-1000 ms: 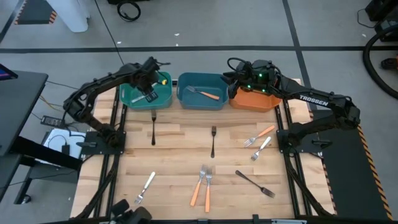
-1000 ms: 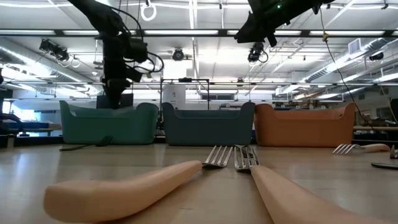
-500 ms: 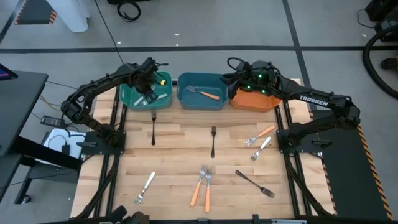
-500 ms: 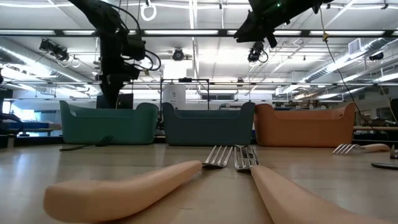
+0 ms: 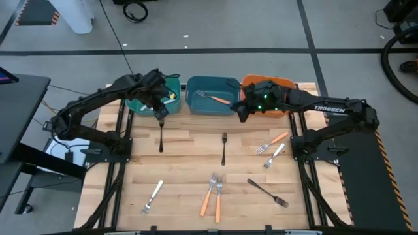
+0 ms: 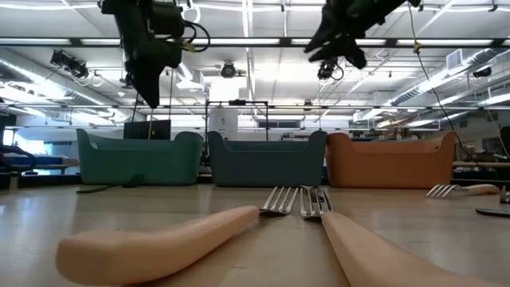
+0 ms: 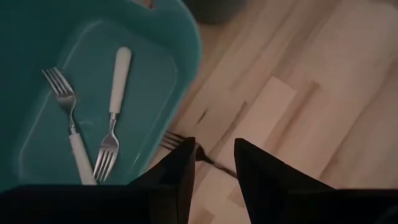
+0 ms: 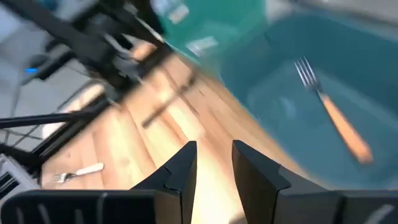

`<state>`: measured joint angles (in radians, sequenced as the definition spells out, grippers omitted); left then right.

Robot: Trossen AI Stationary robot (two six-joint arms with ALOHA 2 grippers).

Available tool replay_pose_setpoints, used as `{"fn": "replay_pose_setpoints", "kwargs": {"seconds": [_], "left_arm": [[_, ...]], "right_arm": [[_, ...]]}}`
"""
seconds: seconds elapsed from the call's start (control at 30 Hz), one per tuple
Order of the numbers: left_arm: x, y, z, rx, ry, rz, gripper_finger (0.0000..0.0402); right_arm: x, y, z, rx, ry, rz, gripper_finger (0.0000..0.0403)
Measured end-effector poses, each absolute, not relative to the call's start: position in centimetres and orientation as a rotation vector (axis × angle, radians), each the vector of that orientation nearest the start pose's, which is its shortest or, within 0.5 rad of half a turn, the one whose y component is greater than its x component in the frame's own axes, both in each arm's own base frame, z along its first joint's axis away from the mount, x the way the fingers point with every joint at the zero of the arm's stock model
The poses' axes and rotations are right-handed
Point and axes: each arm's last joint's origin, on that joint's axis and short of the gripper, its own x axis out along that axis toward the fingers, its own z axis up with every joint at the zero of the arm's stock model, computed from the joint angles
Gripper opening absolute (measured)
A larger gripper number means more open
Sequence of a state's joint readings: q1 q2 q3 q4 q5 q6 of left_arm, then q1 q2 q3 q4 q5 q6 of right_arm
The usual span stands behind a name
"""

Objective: Sort silverware by color (type)
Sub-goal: Put the bottom right orange fork into the blue bin

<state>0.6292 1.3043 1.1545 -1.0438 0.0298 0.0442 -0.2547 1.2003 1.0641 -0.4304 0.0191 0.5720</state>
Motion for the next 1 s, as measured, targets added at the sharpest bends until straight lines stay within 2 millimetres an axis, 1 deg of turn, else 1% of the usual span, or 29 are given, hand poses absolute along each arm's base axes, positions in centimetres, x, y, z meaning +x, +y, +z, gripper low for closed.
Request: {"fn": "replay_pose_setpoints", "kwargs": {"seconds": [0.1,0.2,0.37,0.5,0.63,0.77,0.9,1.0], "left_arm": [[19.5,13.4,29.2,-0.338,1.157,0.479,0.0121],[19.7,13.1,29.2,-0.312,1.162,0.455,0.0121],[19.7,13.1,29.2,-0.292,1.165,0.441,0.0121],[19.7,13.1,29.2,-0.260,1.172,0.419,0.0121],[19.7,13.1,29.2,-0.259,1.173,0.418,0.0121],[19.7,13.1,29.2,-0.266,1.172,0.423,0.0121],[19.8,12.8,29.2,-0.283,1.176,0.426,0.0121],[20.0,12.2,29.1,-0.294,1.186,0.415,0.0121]], "right_arm": [[25.1,-5.4,31.2,0.697,0.565,-0.463,0.0111],[25.9,-4.1,30.1,0.758,0.634,-0.462,0.0116],[27.7,-1.8,28.2,0.828,0.701,-0.477,0.0129],[28.7,-0.6,26.8,0.907,0.755,-0.496,0.0136],[29.4,0.5,25.5,1.007,0.840,-0.465,0.0136],[30.2,1.9,23.9,1.104,0.965,-0.406,0.0135],[30.7,3.7,22.4,1.132,1.103,-0.318,0.0135],[30.8,4.9,21.7,1.148,1.173,-0.273,0.0135]]}}
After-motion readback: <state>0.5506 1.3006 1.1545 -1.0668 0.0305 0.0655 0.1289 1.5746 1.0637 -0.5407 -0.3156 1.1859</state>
